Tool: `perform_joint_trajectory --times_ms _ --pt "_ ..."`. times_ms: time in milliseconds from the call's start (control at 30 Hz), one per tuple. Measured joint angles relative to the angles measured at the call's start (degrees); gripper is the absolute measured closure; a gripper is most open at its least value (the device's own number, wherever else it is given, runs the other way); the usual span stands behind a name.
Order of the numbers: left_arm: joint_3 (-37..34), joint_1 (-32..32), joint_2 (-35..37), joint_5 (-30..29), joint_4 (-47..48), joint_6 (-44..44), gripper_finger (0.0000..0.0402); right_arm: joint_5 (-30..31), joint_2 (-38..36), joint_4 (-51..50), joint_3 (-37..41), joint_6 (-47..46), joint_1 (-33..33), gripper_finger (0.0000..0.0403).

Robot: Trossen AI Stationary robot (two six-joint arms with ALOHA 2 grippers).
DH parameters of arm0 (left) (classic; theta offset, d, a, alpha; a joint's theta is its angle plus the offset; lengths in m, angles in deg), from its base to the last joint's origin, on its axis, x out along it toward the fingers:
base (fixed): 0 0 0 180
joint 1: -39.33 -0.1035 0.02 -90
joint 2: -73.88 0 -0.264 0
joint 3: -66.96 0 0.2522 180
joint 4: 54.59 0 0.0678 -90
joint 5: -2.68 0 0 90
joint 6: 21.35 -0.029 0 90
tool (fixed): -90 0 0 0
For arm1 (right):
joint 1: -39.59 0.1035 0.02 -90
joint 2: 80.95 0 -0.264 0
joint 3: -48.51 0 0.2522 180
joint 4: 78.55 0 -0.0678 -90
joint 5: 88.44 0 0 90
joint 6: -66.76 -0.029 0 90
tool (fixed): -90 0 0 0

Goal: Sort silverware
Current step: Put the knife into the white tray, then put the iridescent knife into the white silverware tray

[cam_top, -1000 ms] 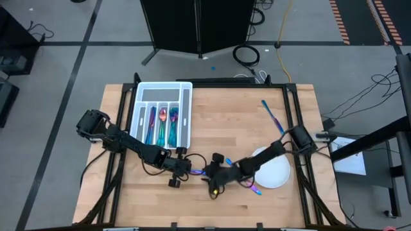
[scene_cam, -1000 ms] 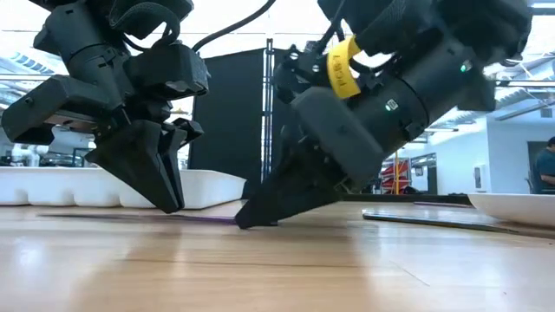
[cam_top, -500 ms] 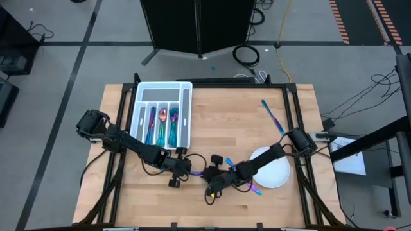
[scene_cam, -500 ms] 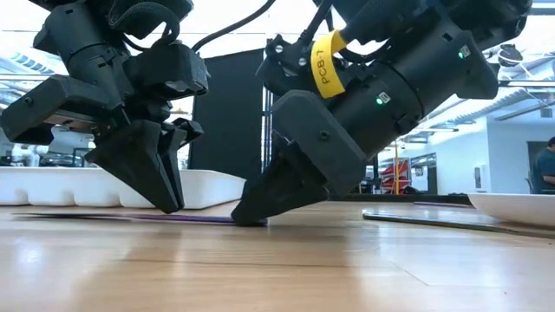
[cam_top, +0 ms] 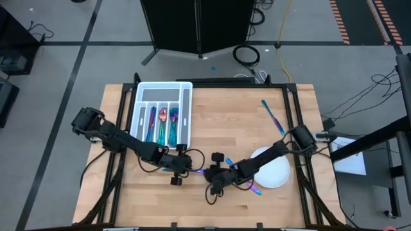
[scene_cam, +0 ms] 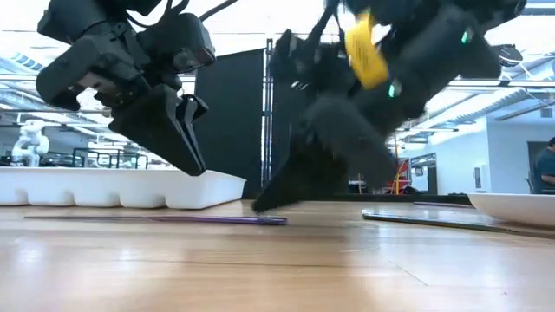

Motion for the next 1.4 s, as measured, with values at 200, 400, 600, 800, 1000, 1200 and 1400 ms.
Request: perform_joint_trajectory --times_ms 200,400,600,800,1000,1200,1400 --pt "0.00 0.11 -0.81 1.50 -0.51 5.15 0.0359 0.30 -2.52 0.60 -0.18 -0.35 0.10 0.0301" --pt "-0.09 0.24 -2.94 2.16 -0.94 6.67 0.0359 0.34 -2.46 0.59 -0.21 -2.00 -0.08 0.0244" --pt "-0.13 0.22 -3.31 2.34 -1.60 7.77 0.0358 0.38 -2.46 0.48 -0.22 -2.85 -0.25 0.0215" --pt "-0.61 0.24 -3.33 1.55 -1.04 8.25 0.0315 0.38 -2.48 0.10 -0.22 -3.24 -0.23 0.0211" --pt "-0.61 0.22 -3.33 1.80 -1.48 8.27 0.0268 0.39 -2.50 -0.59 -0.22 -3.54 -0.23 0.0212" --pt "-0.63 0.24 -5.34 1.48 -1.86 9.69 0.0265 0.41 -2.52 -0.81 -0.24 -3.56 -0.25 0.0212" --pt "-0.45 0.35 -7.78 2.71 -2.48 9.62 0.0265 0.43 -2.54 -2.04 -0.26 -3.99 -0.27 0.0212"
